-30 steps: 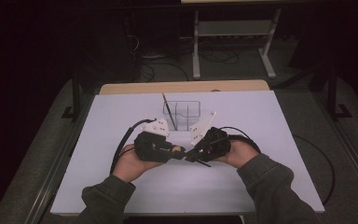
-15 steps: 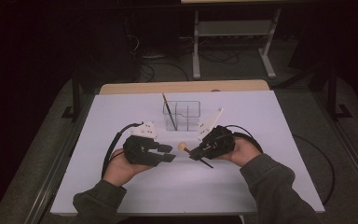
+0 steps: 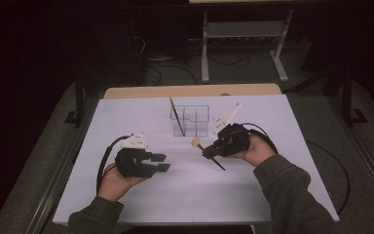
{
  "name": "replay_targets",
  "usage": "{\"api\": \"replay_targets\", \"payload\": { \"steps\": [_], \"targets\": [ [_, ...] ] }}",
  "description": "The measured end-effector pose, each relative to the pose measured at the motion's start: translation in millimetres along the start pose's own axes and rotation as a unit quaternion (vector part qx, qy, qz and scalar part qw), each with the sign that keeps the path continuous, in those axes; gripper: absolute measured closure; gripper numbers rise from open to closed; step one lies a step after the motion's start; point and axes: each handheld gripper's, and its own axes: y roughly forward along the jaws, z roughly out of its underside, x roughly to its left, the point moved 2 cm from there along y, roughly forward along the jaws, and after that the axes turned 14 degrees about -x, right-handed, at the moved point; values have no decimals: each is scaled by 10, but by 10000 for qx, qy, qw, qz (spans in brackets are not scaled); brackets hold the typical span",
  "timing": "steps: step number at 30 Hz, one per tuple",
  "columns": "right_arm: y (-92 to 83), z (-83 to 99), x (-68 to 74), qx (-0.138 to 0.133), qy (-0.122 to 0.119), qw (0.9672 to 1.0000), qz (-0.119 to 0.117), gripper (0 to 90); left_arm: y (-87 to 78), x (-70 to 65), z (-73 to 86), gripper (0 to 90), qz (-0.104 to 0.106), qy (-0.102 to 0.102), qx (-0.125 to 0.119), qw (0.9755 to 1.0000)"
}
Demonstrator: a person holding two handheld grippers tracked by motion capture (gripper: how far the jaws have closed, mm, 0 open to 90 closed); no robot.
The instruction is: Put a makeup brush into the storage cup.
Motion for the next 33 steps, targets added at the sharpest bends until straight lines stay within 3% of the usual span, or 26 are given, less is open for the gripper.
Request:
{"api": "replay_targets", "payload": {
  "steps": [15, 22, 24, 33],
  "targets": [
    [-75, -116, -193, -16, 159, 9997, 186, 825, -202, 97, 317, 561, -352, -227, -159, 9990],
    [-100, -186, -267, -16, 317, 9991, 289, 825, -268, 102, 346, 555, -463, -196, -137, 9986],
    [-100, -208, -317, -101, 218, 9993, 285, 825, -287, 105, 361, 554, -462, -178, -139, 9987],
    [-143, -298, -484, -149, 218, 9988, 406, 825, -331, 110, 379, 540, -512, -166, -167, 9984]
  ]
}}
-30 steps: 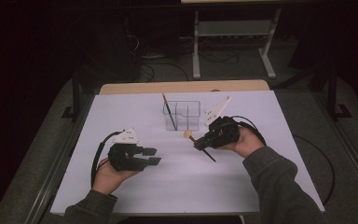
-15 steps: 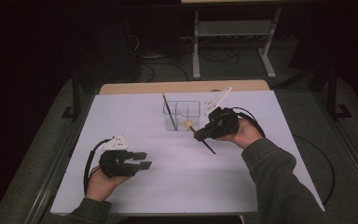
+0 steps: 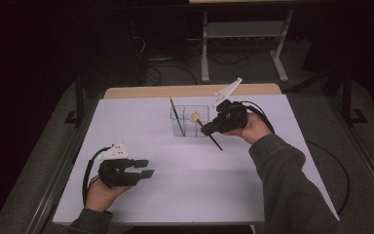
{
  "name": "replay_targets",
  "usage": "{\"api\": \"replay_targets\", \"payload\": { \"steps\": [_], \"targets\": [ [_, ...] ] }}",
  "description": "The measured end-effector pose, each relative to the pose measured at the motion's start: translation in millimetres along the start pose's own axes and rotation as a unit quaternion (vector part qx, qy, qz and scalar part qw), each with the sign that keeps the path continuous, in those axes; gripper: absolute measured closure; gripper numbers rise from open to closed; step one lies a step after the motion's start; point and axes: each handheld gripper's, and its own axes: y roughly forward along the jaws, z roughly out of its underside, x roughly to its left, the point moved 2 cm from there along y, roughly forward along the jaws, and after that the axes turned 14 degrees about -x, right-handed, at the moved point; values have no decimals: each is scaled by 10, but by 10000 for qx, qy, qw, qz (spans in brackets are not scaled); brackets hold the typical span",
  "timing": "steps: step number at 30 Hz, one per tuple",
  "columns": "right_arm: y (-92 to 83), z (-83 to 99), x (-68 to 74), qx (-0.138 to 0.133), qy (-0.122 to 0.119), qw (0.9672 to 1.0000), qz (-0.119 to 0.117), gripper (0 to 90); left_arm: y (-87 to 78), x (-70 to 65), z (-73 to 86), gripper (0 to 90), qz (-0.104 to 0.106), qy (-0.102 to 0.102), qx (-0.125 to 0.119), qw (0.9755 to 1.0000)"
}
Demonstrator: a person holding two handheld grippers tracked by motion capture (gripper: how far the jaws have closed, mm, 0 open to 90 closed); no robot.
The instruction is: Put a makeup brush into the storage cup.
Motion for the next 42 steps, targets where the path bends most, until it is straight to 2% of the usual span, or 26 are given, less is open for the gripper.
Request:
{"api": "replay_targets", "payload": {
  "steps": [17, 24, 28, 29, 34, 42],
  "targets": [
    [-102, -322, -207, 25, 74, 9996, 276, 825, -74, 49, -12, 514, -46, -67, -133, 9999],
    [-106, -446, -305, -87, 59, 9992, 375, 826, -81, 59, -4, 510, -31, -112, -151, 9998],
    [-92, -520, -366, -158, 49, 9989, 428, 826, -85, 64, -1, 512, -20, -98, -171, 9998],
    [-88, -539, -379, -166, 73, 9988, 454, 826, -95, 76, -2, 512, -12, -21, -111, 9999],
    [-61, -620, -483, -235, 24, 9981, 577, 826, -101, 78, -2, 507, -19, -95, -157, 9998],
    [25, -720, -631, -317, 131, 9966, 745, 826, -99, 81, -2, 504, -23, -80, -139, 9999]
  ]
}}
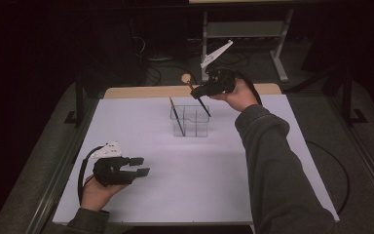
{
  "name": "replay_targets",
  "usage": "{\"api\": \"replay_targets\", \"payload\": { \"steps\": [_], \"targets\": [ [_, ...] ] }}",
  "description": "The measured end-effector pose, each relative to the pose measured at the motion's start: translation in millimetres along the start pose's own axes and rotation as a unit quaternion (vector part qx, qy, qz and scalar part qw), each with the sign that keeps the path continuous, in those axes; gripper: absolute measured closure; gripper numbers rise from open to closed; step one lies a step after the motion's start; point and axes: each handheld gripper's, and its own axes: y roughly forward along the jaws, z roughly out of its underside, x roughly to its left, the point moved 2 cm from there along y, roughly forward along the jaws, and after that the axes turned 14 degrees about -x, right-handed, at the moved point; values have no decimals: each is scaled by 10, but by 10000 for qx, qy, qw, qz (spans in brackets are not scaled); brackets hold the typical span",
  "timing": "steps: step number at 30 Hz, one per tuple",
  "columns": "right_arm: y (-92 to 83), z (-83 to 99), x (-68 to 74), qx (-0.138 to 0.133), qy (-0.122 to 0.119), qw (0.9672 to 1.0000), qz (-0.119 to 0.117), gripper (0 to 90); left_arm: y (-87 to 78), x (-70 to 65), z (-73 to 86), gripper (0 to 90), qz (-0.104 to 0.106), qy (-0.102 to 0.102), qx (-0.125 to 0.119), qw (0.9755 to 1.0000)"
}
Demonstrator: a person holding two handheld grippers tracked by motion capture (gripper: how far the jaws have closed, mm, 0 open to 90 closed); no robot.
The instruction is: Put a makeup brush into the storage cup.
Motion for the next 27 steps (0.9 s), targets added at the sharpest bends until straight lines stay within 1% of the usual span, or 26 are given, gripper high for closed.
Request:
{"api": "replay_targets", "payload": {
  "steps": [6, 9, 11, 13, 18, 19, 21, 24, 27],
  "targets": [
    [119, -57, -68, -57, 75, 9999, 68, 826, 0, 4, -1, 505, 10, 21, 15, 10000],
    [179, -75, -88, -108, 123, 9998, 71, 826, -9, 12, -2, 505, 9, 44, 23, 10000],
    [222, -76, -103, -93, 149, 9998, 71, 826, -8, 13, -1, 509, 18, 32, 23, 10000],
    [269, -73, -116, -88, 138, 9998, 87, 826, -8, 9, -1, 508, 15, 35, 25, 10000],
    [390, -63, -127, -118, 216, 9997, 88, 826, -7, 8, -1, 508, 21, 20, -1, 10000],
    [411, -60, -126, -104, 247, 9996, 97, 826, -9, 10, -1, 508, 23, 27, 3, 10000],
    [459, -49, -134, -47, 214, 9997, 125, 826, -15, 12, 0, 507, 20, 43, 21, 10000],
    [505, -21, -143, -23, 268, 9995, 155, 825, -20, 4, 2, 508, 4, 3, -15, 10000],
    [530, 11, -166, -15, 287, 9994, 186, 825, -29, 5, 3, 508, -14, 23, -2, 10000]
  ]
}}
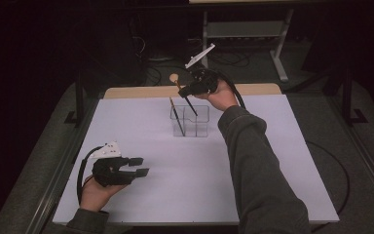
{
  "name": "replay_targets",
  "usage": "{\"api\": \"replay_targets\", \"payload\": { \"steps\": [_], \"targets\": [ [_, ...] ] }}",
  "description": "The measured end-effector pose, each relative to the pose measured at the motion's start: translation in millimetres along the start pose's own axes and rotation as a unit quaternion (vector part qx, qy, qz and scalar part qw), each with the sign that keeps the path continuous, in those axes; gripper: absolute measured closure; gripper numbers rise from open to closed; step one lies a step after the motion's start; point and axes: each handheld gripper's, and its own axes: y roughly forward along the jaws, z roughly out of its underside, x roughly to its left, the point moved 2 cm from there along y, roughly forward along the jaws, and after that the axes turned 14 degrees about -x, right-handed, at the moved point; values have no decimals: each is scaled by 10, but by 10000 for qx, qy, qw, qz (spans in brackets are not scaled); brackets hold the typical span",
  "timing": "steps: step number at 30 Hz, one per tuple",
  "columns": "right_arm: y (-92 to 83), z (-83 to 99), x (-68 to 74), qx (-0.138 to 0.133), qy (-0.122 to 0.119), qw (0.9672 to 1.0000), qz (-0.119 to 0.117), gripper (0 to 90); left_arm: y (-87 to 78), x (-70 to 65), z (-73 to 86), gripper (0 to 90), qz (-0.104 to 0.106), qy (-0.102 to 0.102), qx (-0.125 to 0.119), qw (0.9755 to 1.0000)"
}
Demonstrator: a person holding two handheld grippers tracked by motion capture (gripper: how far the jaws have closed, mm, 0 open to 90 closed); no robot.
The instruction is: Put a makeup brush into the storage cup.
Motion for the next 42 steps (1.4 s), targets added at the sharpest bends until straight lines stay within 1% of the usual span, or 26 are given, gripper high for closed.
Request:
{"api": "replay_targets", "payload": {
  "steps": [3, 5, 9, 11, 13, 18, 26, 27, 29, 31, 40, 42],
  "targets": [
    [23, 17, -5, -9, 98, 9999, 18, 825, -2, 1, 1, 508, -6, 6, 7, 10000],
    [46, 20, -4, -28, 66, 10000, 11, 825, 0, -2, 2, 508, -3, 3, 14, 10000],
    [74, 38, -8, -10, 91, 10000, 6, 825, 2, -5, -3, 507, 14, 41, 25, 10000],
    [91, 51, -7, 1, 103, 9999, 10, 825, 9, -14, 0, 506, 17, -15, 5, 10000],
    [102, 61, -6, -11, 133, 9999, -3, 825, 10, -16, 2, 505, 16, -21, 7, 10000],
    [122, 81, -8, -10, 119, 9999, 23, 824, 14, -16, 4, 503, 25, -14, 14, 10000],
    [136, 117, -21, -30, 159, 9998, 68, 824, 20, -21, 2, 501, 42, -29, 20, 10000],
    [140, 121, -20, -31, 166, 9998, 63, 824, 19, -15, 0, 500, 54, 15, 14, 10000],
    [149, 132, -16, -26, 199, 9998, 69, 823, 16, -14, 0, 501, 52, 2, 7, 10000],
    [155, 140, -19, -15, 171, 9998, 85, 823, 11, -14, 0, 501, 48, -11, -2, 10000],
    [161, 156, -15, -42, 184, 9998, 99, 822, 11, -16, -3, 501, 51, -35, -18, 10000],
    [155, 168, -11, -25, 193, 9997, 131, 822, 10, -17, -3, 500, 52, -44, -29, 10000]
  ]
}}
